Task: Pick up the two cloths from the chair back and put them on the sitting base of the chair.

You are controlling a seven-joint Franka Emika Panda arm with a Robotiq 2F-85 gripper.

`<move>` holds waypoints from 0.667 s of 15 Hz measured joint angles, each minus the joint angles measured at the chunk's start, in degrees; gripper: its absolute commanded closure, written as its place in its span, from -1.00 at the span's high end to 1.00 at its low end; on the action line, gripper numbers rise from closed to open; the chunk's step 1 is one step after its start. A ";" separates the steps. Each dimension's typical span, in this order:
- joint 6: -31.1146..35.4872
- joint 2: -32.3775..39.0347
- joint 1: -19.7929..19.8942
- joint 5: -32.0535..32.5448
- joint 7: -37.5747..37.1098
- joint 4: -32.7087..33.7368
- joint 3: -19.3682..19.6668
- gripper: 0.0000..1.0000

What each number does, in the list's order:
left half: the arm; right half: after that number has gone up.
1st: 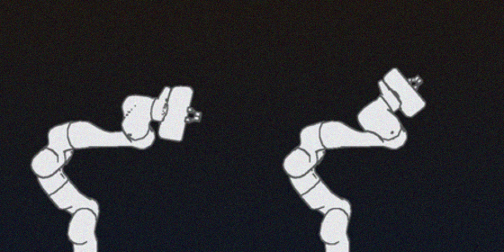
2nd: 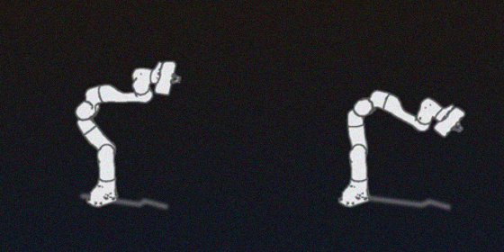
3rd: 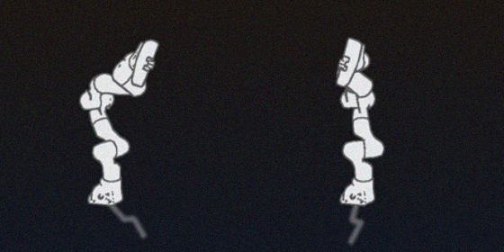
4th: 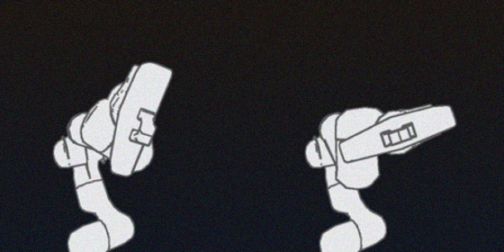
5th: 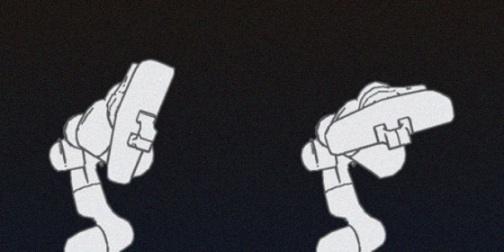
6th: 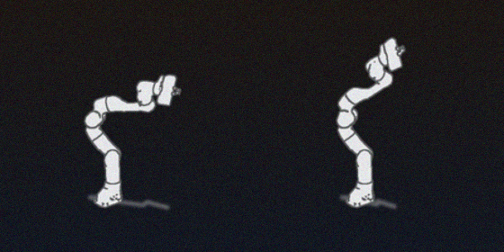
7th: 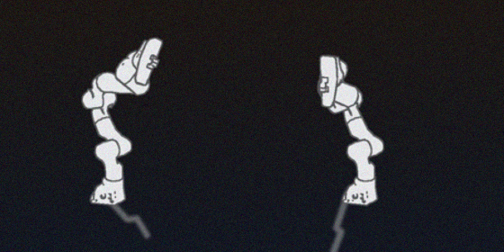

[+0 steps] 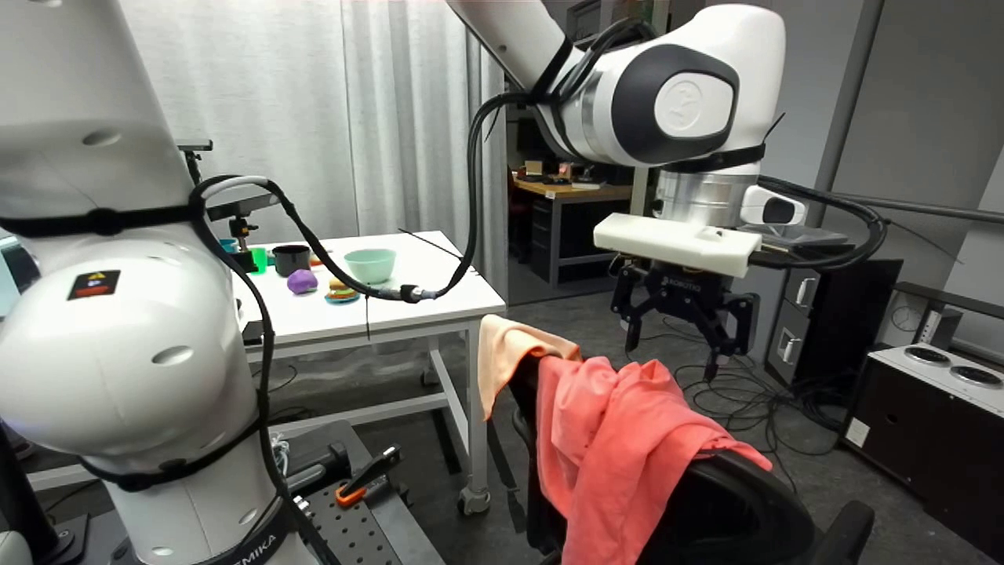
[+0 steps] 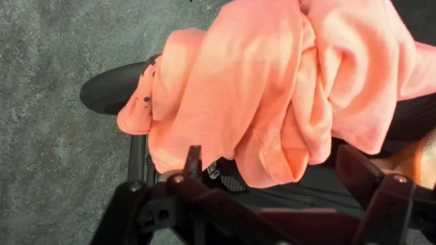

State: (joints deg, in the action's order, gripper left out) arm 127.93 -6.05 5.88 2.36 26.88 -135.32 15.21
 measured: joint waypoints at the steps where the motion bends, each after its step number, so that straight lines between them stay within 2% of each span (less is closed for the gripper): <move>1: 0.07 1.05 0.00 -0.62 0.01 0.54 -0.19 1.00; 8: 0.09 7.35 0.18 -3.60 0.01 2.74 -1.81 0.96; 9: 0.09 8.09 0.31 -3.86 0.01 2.97 -1.96 0.47; 10: 0.09 8.80 0.44 -3.99 0.00 3.18 -2.06 0.46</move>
State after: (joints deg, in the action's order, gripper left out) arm 128.02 2.75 6.32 -1.63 26.88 -132.14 13.15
